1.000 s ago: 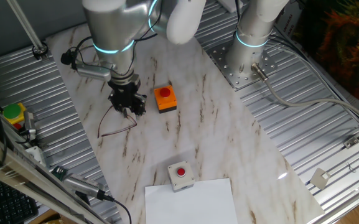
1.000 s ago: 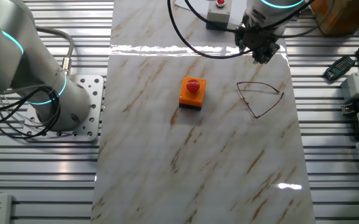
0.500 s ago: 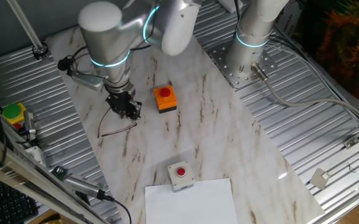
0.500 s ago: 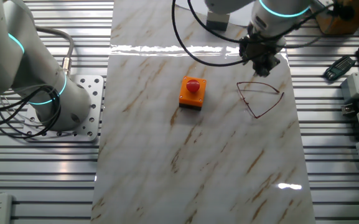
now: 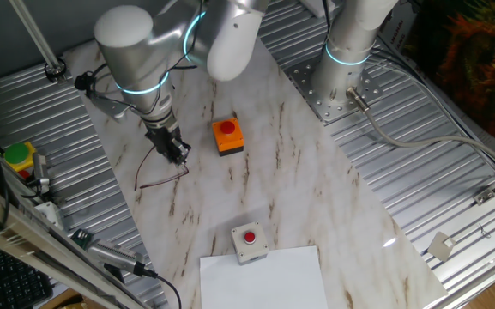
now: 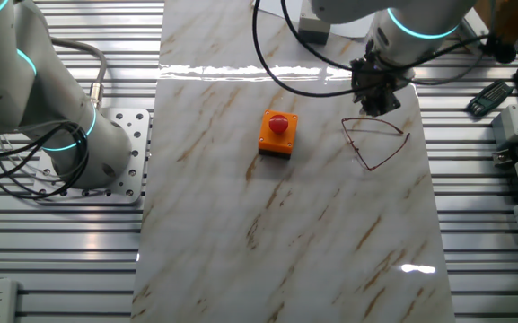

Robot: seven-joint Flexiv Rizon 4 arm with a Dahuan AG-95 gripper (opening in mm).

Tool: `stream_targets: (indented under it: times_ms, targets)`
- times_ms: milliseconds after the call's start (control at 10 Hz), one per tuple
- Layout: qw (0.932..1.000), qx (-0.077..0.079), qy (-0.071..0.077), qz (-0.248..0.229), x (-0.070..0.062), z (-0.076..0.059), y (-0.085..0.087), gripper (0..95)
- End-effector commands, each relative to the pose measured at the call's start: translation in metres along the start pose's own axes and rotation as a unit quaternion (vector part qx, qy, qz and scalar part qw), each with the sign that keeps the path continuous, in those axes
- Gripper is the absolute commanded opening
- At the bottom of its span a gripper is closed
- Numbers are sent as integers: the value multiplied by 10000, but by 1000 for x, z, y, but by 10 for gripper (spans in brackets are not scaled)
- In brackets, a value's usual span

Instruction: Unfold the leg of the glasses (with one hand)

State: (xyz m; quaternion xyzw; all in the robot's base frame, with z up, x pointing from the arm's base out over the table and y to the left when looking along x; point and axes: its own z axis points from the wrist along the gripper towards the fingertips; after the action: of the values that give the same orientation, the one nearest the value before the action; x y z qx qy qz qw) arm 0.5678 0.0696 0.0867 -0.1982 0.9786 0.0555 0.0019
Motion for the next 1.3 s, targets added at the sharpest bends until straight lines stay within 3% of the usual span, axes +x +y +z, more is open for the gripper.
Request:
stream_targets:
  times_ms: [100,400,900,1000,1300]
  targets:
    - [9998,49,14,172,1,7,-4,190]
    - [9997,179,62,179,-1,13,-12,190]
    - [9992,329,-21,231,-1,20,-18,190]
    - [9987,403,35,301,0,21,-20,190]
    - [9971,415,42,643,3,19,-24,190]
